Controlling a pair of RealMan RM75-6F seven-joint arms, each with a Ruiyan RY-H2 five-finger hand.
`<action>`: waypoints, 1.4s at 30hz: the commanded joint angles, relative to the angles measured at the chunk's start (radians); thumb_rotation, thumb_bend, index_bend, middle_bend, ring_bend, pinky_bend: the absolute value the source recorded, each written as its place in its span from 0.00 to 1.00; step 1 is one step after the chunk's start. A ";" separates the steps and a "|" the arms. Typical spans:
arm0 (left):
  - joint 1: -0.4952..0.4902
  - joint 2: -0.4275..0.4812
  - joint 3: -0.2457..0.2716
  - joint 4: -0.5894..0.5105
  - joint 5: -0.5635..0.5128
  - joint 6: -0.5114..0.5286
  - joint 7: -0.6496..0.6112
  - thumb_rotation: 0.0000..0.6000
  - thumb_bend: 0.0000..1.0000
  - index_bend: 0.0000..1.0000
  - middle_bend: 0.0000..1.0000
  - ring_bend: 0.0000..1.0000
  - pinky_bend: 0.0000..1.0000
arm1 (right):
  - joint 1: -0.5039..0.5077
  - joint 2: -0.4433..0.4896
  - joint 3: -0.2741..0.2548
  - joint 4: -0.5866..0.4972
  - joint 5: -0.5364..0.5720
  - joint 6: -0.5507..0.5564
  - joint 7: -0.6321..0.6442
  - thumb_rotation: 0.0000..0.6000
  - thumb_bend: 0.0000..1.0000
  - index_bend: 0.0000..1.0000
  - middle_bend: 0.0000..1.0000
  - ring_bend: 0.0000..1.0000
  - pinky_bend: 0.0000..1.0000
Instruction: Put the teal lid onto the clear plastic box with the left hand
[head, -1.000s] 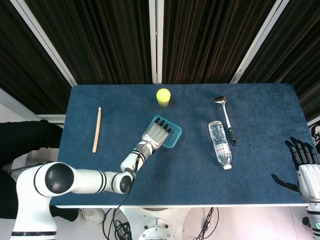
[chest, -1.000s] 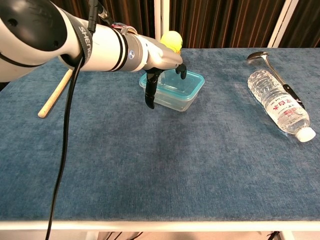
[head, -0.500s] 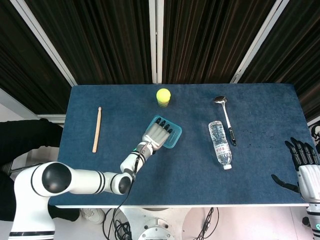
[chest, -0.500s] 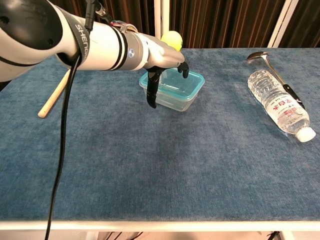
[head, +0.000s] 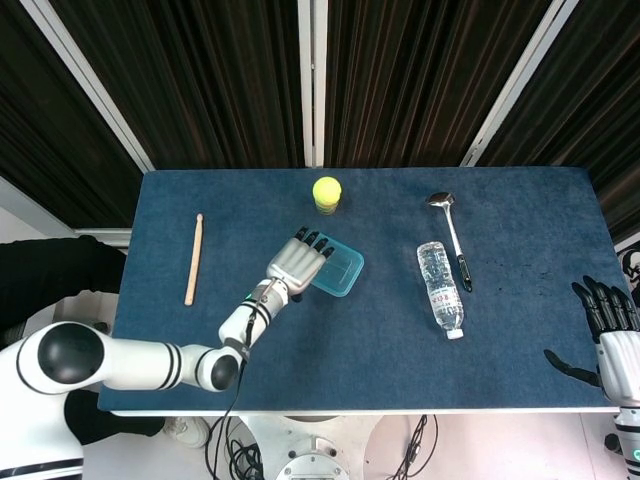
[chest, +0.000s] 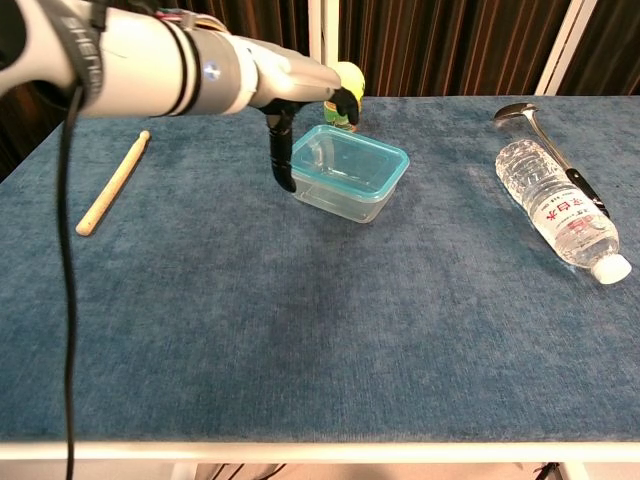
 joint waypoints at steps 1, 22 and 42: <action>0.026 0.010 0.027 -0.028 0.033 0.017 0.000 1.00 0.00 0.14 0.09 0.00 0.05 | 0.002 -0.001 0.000 0.000 -0.002 -0.001 0.000 1.00 0.07 0.00 0.00 0.00 0.00; 0.073 -0.037 0.068 -0.050 -0.005 0.049 0.078 1.00 0.00 0.14 0.09 0.00 0.05 | 0.005 0.002 -0.002 -0.016 -0.014 0.000 -0.019 1.00 0.07 0.00 0.00 0.00 0.00; 0.068 -0.097 -0.040 0.114 0.071 -0.032 0.027 1.00 0.00 0.14 0.09 0.00 0.04 | -0.011 0.005 -0.006 -0.013 -0.017 0.022 -0.012 1.00 0.07 0.00 0.00 0.00 0.00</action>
